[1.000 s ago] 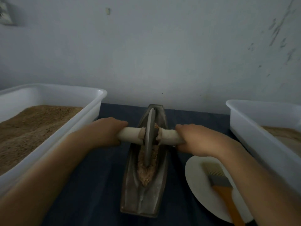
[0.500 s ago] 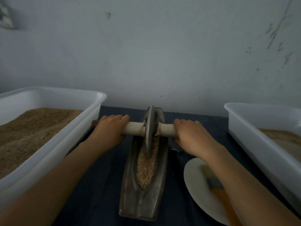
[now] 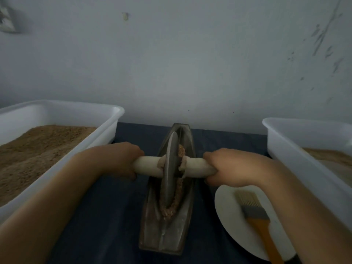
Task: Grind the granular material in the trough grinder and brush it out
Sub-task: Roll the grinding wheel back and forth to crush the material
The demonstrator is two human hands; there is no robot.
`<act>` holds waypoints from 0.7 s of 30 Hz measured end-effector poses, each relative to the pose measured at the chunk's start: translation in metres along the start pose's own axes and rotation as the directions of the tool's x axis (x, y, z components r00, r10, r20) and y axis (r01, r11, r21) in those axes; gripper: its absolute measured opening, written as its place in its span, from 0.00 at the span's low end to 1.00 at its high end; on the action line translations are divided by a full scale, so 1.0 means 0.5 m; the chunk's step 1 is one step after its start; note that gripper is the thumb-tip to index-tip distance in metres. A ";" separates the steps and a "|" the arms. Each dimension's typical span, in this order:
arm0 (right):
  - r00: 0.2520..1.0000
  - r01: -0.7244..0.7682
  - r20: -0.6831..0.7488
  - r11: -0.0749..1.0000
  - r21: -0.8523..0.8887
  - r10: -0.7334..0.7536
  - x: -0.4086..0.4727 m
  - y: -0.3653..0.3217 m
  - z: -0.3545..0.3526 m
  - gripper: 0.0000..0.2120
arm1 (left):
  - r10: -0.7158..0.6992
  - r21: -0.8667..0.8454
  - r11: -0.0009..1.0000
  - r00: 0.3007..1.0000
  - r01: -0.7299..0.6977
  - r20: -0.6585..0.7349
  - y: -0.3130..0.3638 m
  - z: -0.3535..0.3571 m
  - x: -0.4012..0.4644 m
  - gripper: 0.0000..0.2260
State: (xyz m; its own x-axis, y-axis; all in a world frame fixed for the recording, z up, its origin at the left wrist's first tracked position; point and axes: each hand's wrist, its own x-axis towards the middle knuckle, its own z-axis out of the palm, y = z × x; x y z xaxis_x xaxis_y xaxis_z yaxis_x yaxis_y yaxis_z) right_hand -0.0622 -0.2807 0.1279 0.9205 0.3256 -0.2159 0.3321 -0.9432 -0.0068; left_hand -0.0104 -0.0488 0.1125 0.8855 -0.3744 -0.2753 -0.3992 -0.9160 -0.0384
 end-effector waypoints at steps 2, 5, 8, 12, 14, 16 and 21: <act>0.998 -0.031 -0.060 0.999 -0.004 0.031 0.020 0.013 0.011 0.08 | -0.015 0.022 1.000 0.995 0.017 -0.103 -0.002 0.007 0.019 0.18; 0.973 -0.071 -0.221 0.997 -0.031 0.063 0.055 0.038 0.034 0.09 | -0.043 0.042 0.997 0.934 0.061 -0.355 -0.006 0.024 0.055 0.14; 0.889 -0.120 -0.455 0.984 -0.134 0.047 0.087 0.054 0.056 0.09 | -0.045 0.072 0.991 0.783 0.114 -0.621 0.001 0.049 0.085 0.11; 0.812 -0.188 -0.581 0.966 -0.179 0.050 0.108 0.054 0.068 0.10 | -0.060 -0.004 0.997 0.688 0.083 -0.723 0.005 0.066 0.101 0.12; 0.815 -0.189 -0.577 0.965 -0.183 0.050 0.105 0.052 0.067 0.10 | -0.046 0.001 0.998 0.710 0.066 -0.702 0.002 0.064 0.098 0.10; 0.852 -0.159 -0.522 0.970 -0.185 0.040 0.094 0.050 0.062 0.10 | -0.036 0.018 0.998 0.758 0.063 -0.651 0.001 0.056 0.090 0.09; 0.964 -0.061 -0.262 0.996 -0.063 0.043 0.048 0.028 0.039 0.08 | -0.056 0.032 0.997 0.913 0.075 -0.404 -0.002 0.032 0.057 0.11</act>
State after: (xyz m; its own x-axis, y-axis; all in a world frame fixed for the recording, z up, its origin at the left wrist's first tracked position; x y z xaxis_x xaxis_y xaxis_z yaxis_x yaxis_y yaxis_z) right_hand -0.0394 -0.2870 0.1037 0.9556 0.2909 0.0477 0.2875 -0.9554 0.0680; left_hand 0.0114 -0.0560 0.0892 0.9269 -0.3487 0.1385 -0.3389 -0.9365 -0.0897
